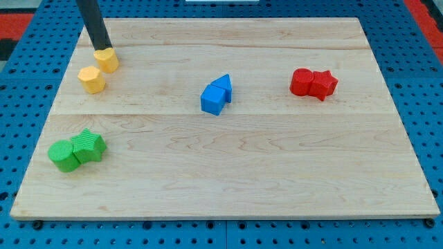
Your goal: Move the yellow blocks to the right center of the board
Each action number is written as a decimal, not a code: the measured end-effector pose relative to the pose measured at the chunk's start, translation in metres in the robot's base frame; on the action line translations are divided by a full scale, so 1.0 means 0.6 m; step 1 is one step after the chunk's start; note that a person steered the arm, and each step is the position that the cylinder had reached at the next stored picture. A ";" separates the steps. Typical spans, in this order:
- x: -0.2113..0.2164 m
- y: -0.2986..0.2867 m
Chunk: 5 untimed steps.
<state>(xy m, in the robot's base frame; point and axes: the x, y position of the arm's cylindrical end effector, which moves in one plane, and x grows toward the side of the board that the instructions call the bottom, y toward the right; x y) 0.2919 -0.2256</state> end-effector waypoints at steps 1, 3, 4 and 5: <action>-0.004 0.002; -0.004 0.035; 0.016 0.028; 0.047 0.018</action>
